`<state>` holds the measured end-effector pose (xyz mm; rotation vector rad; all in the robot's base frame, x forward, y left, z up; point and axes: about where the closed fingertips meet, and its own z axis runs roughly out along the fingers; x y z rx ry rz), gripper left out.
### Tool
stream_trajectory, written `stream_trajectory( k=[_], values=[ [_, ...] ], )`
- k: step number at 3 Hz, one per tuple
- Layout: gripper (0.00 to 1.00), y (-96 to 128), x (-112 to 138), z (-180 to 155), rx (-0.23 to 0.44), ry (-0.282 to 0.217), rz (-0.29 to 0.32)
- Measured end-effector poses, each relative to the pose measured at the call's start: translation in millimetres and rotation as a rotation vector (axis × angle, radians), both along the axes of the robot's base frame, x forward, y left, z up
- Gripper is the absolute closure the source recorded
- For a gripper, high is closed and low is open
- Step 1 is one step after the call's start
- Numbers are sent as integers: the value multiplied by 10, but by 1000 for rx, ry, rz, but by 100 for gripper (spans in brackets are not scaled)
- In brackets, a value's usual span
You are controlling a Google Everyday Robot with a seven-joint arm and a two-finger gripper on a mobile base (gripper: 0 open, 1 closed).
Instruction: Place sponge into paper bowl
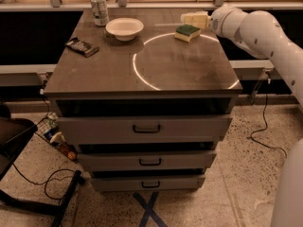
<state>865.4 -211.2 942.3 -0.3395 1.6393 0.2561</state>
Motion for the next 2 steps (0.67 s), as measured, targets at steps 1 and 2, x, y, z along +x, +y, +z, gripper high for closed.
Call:
stream_trajectory(
  k=[1, 2],
  values=[
    [0, 75, 100, -276, -65, 15, 2],
    [0, 116, 193, -491, -95, 38, 11]
  ],
)
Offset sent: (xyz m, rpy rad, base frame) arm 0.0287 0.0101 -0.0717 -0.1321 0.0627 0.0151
